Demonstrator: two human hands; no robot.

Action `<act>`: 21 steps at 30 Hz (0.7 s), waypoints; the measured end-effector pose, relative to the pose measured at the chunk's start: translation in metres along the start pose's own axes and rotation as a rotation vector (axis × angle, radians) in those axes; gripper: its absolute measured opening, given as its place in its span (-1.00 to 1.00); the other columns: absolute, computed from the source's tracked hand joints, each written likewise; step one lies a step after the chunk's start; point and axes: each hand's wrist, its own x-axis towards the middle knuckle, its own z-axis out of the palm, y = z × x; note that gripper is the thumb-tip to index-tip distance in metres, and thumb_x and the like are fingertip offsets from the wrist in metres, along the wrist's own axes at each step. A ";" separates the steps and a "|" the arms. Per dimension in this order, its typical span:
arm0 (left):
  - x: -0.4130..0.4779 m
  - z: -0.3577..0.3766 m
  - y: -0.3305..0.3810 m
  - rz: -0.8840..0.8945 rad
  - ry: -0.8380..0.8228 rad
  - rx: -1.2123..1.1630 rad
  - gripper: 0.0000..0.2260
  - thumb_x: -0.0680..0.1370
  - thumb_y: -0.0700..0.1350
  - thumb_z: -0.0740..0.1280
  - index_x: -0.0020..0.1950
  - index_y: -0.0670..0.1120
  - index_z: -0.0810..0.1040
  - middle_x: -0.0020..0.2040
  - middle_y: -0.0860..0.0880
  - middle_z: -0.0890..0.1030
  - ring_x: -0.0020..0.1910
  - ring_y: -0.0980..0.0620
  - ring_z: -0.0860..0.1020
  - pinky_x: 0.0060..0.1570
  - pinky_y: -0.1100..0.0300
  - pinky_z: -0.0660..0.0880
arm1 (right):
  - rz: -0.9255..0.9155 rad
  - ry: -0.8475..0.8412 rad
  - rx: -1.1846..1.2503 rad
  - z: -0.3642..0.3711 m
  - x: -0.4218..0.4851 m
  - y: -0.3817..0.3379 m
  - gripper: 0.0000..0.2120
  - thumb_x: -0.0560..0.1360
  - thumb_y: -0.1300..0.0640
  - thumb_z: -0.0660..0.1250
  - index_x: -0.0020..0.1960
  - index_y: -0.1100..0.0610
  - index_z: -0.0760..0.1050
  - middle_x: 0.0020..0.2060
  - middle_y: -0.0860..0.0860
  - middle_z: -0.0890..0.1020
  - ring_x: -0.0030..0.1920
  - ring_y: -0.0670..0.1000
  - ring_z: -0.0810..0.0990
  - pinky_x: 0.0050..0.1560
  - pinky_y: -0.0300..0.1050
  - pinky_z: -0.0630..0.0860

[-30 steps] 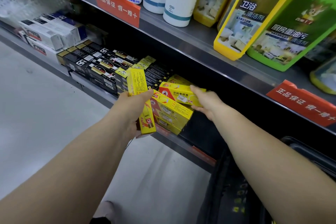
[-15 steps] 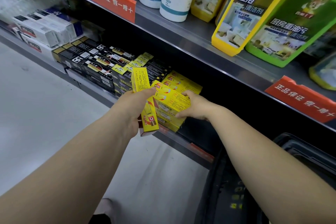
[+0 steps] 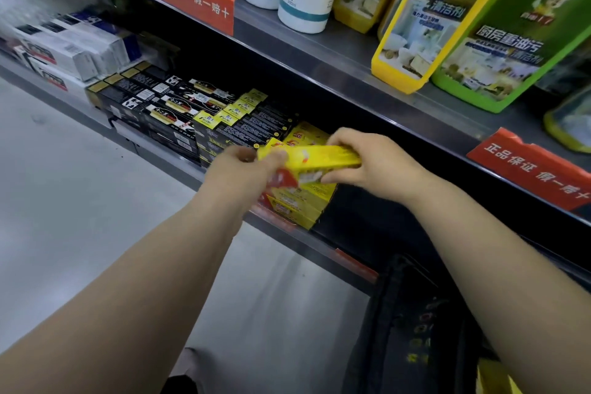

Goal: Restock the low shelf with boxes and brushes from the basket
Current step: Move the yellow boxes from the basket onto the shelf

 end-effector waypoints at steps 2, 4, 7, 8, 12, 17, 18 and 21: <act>0.004 -0.002 0.000 0.004 0.075 0.012 -0.61 0.49 0.07 0.37 0.26 -0.02 0.46 -0.01 0.04 0.47 -0.12 0.04 0.41 -0.16 0.18 0.31 | 0.197 0.081 -0.022 0.001 0.002 0.020 -0.65 0.43 -0.12 0.39 0.12 0.01 0.40 -0.16 -0.04 0.54 -0.17 0.00 0.51 -0.27 -0.16 0.36; 0.005 -0.001 -0.002 -0.001 0.047 0.016 -0.71 0.51 0.02 0.35 0.20 -0.01 0.47 -0.16 0.08 0.46 -0.23 0.11 0.41 -0.30 0.24 0.30 | 0.381 0.097 -0.112 0.008 0.013 0.038 -0.50 0.53 -0.15 0.24 0.36 0.09 0.27 0.08 0.09 0.55 0.06 0.12 0.53 -0.08 -0.12 0.41; 0.003 0.005 -0.005 0.006 -0.001 0.071 -0.81 0.50 -0.07 0.34 0.10 -0.06 0.52 -0.24 0.08 0.49 -0.30 0.20 0.41 -0.39 0.30 0.27 | 0.460 0.049 -0.134 0.022 0.033 0.055 -0.46 0.60 -0.06 0.13 0.48 0.14 0.10 0.32 0.18 0.43 0.26 0.21 0.45 0.12 -0.02 0.41; 0.003 0.006 -0.006 0.011 -0.013 0.085 -0.81 0.50 -0.08 0.34 0.09 -0.07 0.53 -0.22 0.06 0.51 -0.27 0.19 0.43 -0.38 0.29 0.28 | 0.445 0.034 -0.115 0.028 0.040 0.058 -0.49 0.60 -0.03 0.14 0.47 0.15 0.12 0.31 0.19 0.44 0.25 0.21 0.46 0.11 -0.03 0.41; 0.002 0.007 -0.005 0.007 -0.054 0.100 -0.84 0.50 -0.08 0.34 0.05 -0.07 0.56 -0.17 0.05 0.52 -0.20 0.15 0.45 -0.35 0.26 0.31 | 0.425 -0.094 -0.008 0.056 0.061 0.058 -0.55 0.61 0.03 0.15 0.45 0.11 0.20 0.32 0.21 0.39 0.26 0.20 0.44 0.18 -0.05 0.39; -0.004 0.009 -0.002 0.039 -0.104 0.130 -0.88 0.50 -0.12 0.31 0.01 -0.05 0.58 -0.14 0.05 0.54 -0.08 0.05 0.51 -0.31 0.25 0.35 | 0.446 -0.130 0.140 0.068 0.062 0.057 -0.54 0.63 0.00 0.10 0.49 0.07 0.15 0.41 0.14 0.34 0.36 0.14 0.37 0.33 -0.04 0.34; -0.007 0.010 -0.001 0.046 -0.119 0.135 -0.90 0.50 -0.12 0.31 -0.01 -0.04 0.58 -0.12 0.03 0.56 -0.03 0.01 0.52 -0.27 0.24 0.37 | 0.437 -0.133 0.161 0.066 0.059 0.056 -0.54 0.63 0.01 0.10 0.49 0.07 0.16 0.40 0.13 0.36 0.34 0.12 0.39 0.30 -0.06 0.35; -0.017 0.016 0.002 0.075 -0.174 0.156 -0.92 0.51 -0.11 0.30 -0.05 0.01 0.57 -0.04 -0.04 0.58 0.00 -0.02 0.55 -0.12 0.14 0.49 | 0.419 -0.145 0.127 0.055 0.046 0.050 -0.50 0.61 0.04 0.17 0.50 0.08 0.14 0.43 0.12 0.31 0.37 0.11 0.36 0.29 -0.13 0.30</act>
